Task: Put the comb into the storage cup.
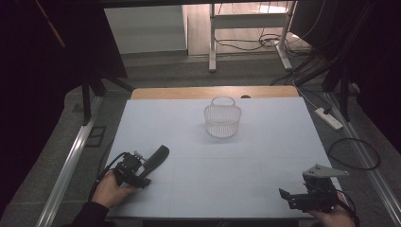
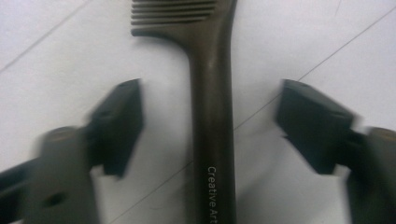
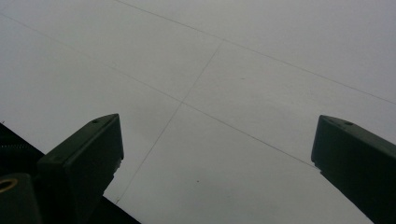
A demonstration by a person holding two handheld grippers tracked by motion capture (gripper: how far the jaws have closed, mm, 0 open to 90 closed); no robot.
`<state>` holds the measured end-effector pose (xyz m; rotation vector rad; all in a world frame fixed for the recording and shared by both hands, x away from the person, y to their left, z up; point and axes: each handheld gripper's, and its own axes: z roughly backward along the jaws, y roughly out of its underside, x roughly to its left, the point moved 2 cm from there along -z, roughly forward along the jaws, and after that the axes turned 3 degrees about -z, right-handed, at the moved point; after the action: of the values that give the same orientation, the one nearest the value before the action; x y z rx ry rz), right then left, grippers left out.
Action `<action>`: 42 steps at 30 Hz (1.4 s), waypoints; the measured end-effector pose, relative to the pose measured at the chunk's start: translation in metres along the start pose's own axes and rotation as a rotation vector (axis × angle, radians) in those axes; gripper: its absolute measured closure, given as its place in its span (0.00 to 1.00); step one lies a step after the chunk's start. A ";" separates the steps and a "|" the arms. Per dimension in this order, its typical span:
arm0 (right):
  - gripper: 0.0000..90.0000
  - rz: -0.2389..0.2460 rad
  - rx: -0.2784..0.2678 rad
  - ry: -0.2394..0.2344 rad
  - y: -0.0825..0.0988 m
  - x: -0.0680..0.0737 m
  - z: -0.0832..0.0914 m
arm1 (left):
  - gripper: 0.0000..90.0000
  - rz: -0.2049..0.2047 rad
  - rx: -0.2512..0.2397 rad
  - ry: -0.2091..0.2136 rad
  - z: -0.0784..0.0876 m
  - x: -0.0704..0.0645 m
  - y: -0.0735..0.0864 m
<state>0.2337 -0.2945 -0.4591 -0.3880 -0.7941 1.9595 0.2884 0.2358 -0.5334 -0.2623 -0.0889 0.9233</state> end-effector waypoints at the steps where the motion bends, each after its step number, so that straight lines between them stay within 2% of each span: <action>1: 0.03 0.000 0.000 0.000 0.000 0.000 0.000 | 0.46 0.006 -0.005 -0.004 0.001 0.001 0.000; 3: 0.03 0.001 0.002 0.000 0.000 0.000 0.000 | 0.59 0.010 -0.013 -0.003 0.002 0.001 0.001; 8: 0.04 0.000 0.004 0.000 0.000 0.000 0.000 | 0.80 0.005 -0.013 0.004 0.003 0.001 0.000; 15: 0.04 0.001 0.005 -0.002 0.000 0.000 0.000 | 0.81 0.054 -0.023 0.038 0.003 0.005 0.000; 20: 0.04 0.003 0.004 -0.002 0.000 0.000 0.000 | 0.81 0.070 -0.042 0.065 0.004 0.006 0.000; 23: 0.04 0.003 0.002 -0.003 0.000 0.000 0.000 | 0.81 0.063 -0.064 0.090 0.006 0.005 -0.001; 28: 0.04 0.004 0.000 -0.003 0.000 0.000 0.000 | 0.81 0.052 -0.108 0.096 0.011 0.004 -0.002; 31: 0.04 0.005 -0.001 -0.002 0.000 0.000 0.000 | 0.81 0.029 -0.127 0.076 0.014 0.001 -0.003; 35: 0.04 0.007 -0.004 -0.001 0.000 0.001 0.000 | 0.81 0.011 -0.177 0.051 0.020 -0.003 -0.005; 42: 0.04 0.010 -0.007 -0.002 0.000 0.001 0.001 | 0.81 -0.011 -0.243 0.050 0.027 -0.010 -0.008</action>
<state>0.2329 -0.2940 -0.4585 -0.3950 -0.8024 1.9666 0.2838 0.2282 -0.5045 -0.5090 -0.1567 0.8949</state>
